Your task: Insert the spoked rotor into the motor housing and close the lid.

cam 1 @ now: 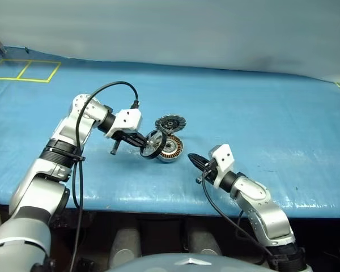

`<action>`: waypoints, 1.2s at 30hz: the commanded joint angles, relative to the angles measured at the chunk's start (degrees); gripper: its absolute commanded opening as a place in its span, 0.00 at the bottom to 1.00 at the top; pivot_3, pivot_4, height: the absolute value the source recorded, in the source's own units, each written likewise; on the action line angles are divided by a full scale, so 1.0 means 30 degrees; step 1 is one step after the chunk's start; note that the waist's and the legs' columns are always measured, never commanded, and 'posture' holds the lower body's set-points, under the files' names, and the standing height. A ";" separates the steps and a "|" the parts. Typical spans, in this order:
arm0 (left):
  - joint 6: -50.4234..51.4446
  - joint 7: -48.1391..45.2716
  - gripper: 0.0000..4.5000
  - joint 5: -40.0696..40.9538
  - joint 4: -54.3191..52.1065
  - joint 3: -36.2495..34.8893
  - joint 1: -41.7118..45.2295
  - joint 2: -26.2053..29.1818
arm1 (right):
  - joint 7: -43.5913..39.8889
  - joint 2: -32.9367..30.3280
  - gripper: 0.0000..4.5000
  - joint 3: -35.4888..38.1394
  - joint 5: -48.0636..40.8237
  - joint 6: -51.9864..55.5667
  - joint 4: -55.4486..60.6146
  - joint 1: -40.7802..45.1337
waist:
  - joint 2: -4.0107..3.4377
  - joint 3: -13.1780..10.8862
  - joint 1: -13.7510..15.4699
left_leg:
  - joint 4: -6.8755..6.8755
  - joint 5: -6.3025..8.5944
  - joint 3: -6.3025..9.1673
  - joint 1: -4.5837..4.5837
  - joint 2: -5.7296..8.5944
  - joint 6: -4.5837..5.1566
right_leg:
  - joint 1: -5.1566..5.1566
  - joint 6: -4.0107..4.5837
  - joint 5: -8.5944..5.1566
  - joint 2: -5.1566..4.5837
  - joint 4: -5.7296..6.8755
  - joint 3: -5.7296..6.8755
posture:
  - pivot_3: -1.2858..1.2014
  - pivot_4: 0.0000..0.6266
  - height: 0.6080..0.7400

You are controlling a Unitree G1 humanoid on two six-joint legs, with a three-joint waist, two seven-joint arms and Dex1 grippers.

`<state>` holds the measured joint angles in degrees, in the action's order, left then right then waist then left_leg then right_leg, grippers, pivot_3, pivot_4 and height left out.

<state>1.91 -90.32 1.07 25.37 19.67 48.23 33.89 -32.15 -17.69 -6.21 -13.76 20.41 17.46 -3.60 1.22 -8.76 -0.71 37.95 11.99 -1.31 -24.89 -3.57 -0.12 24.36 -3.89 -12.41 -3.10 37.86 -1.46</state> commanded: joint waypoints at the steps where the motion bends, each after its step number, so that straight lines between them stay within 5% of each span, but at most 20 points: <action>1: -0.0488 0.0219 0.02 0.0155 0.0453 -0.0041 0.0708 -0.0679 | -0.0563 0.0399 0.00 0.0417 -0.0833 -0.1422 -0.0291 -0.0007 | 0.0000 0.0000 -0.0003 | 0.0000 0.0000 -0.0001 0.0006 0.0000 0.0000 | -0.0006 0.0000 0.0000 0.0000 0.0000 0.0000 | 0.52 0.24 1.00; 10: -0.2964 0.0717 0.02 -0.1217 0.2813 0.0781 0.1529 -0.1578 | -0.1304 0.1554 0.00 0.0141 -0.1063 -0.4976 -0.2164 -0.0663 | -0.0002 -0.0001 0.0002 | -0.0008 0.0000 0.0001 0.0013 0.0000 0.0000 | -0.0008 0.0000 -0.0001 0.0007 -0.0002 -0.0004 | 0.52 0.24 1.00; 36: -0.3519 0.3218 0.02 -0.2764 0.5615 0.0969 0.2662 -0.2824 | -0.0906 0.1173 0.00 -0.0598 -0.0109 -0.5063 -0.2649 -0.1404 | 0.0000 -0.0001 0.0021 | -0.0010 0.0001 0.0001 0.0004 0.0004 0.0000 | -0.0007 0.0003 -0.0002 0.0008 -0.0010 -0.0013 | 0.52 0.24 1.00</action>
<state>-8.16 -81.24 -6.86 42.40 23.10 54.38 25.74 -34.89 -14.06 -8.16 -13.91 6.30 8.62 -7.74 1.22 -8.77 -0.65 37.93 12.00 -1.31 -24.88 -3.55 -0.12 24.34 -3.88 -12.42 -3.08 37.83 -1.50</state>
